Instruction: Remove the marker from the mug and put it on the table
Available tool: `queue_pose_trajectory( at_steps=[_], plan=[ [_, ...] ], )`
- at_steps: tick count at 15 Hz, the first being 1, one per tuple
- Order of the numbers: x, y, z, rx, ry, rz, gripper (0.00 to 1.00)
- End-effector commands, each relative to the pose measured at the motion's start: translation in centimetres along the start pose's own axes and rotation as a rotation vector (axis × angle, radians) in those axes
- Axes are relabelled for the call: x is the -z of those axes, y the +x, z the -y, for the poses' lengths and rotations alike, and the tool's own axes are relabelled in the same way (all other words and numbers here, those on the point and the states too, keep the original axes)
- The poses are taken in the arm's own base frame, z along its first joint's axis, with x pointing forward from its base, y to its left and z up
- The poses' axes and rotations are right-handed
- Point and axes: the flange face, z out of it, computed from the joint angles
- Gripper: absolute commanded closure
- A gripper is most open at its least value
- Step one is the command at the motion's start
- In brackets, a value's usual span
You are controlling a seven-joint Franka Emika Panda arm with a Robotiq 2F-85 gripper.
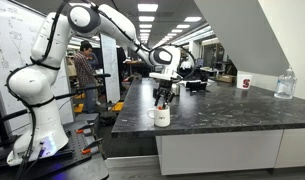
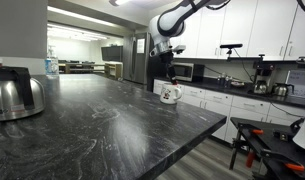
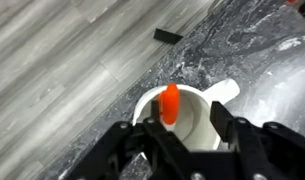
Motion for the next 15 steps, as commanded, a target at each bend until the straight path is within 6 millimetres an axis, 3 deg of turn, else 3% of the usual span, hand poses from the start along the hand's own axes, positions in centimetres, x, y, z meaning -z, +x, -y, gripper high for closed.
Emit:
queue_pose_trajectory(
  at_steps=[1,9,15],
  plan=[
    [0.0,0.9,-0.2,0.054,0.013,0.034,0.42],
    [0.0,2.3,-0.5,0.153,-0.004,0.091,0.42],
    [-0.1,3.2,-0.9,0.163,-0.012,0.108,0.51]
  ],
)
